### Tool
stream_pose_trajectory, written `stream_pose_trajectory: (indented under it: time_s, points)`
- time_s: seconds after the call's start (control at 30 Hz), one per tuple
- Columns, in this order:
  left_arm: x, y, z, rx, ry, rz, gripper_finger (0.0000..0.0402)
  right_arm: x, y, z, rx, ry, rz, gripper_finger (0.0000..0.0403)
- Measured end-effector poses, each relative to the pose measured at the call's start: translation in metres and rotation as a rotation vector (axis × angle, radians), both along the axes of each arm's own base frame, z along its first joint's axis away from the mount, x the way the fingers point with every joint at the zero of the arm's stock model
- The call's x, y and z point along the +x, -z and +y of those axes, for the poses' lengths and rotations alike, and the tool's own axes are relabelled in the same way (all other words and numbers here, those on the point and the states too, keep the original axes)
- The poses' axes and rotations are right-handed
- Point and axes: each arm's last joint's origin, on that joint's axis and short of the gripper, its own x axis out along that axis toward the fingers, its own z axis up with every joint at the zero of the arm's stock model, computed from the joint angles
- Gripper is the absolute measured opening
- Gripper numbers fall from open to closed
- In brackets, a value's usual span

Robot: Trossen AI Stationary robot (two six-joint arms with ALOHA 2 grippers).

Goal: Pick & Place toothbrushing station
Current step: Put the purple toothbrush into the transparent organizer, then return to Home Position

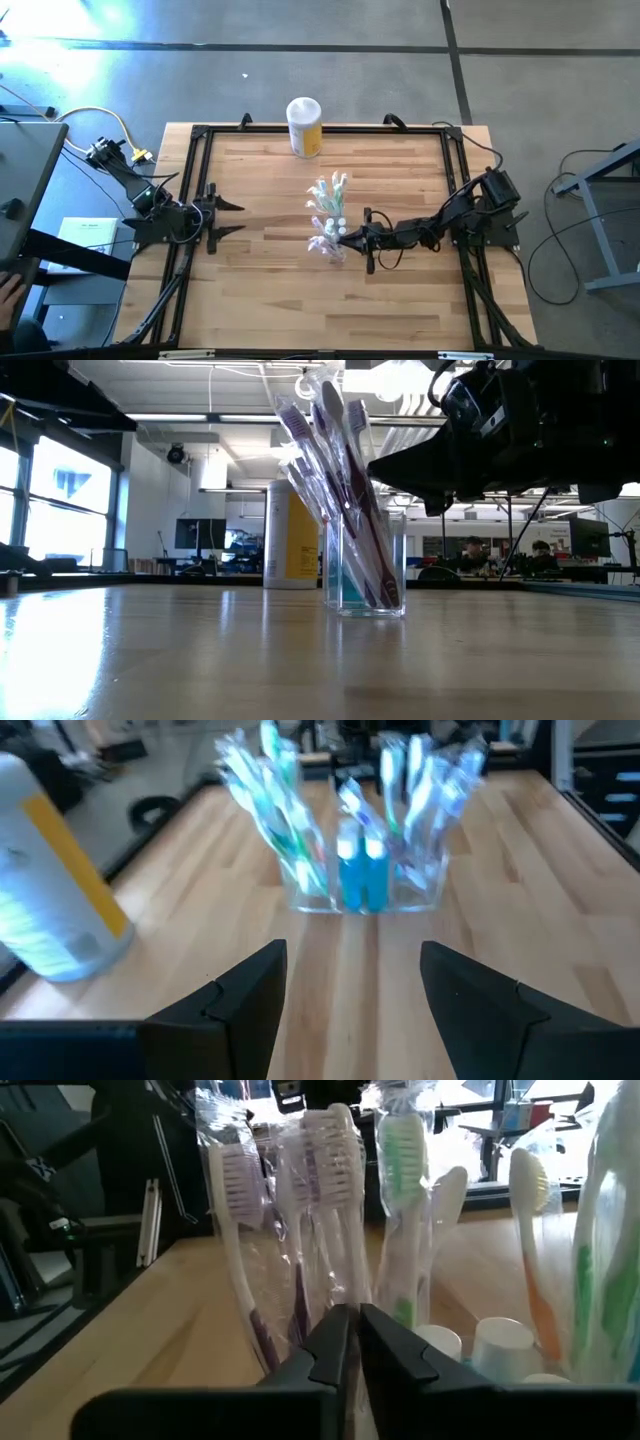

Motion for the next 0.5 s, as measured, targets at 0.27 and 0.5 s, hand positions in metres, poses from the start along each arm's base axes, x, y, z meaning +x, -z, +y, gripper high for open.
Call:
stream_pose_trajectory:
  time_s: [0.27,0.5]
  points:
    - [-0.009,0.031,0.006,-0.068,0.048,0.007,0.0223,-0.002,-0.009,-0.001,-0.009,0.041,0.022,0.0111]
    - [-0.015,0.062,0.010,-0.090,0.069,-0.005,0.0223,-0.014,-0.035,0.003,-0.035,0.013,0.047,0.0180]
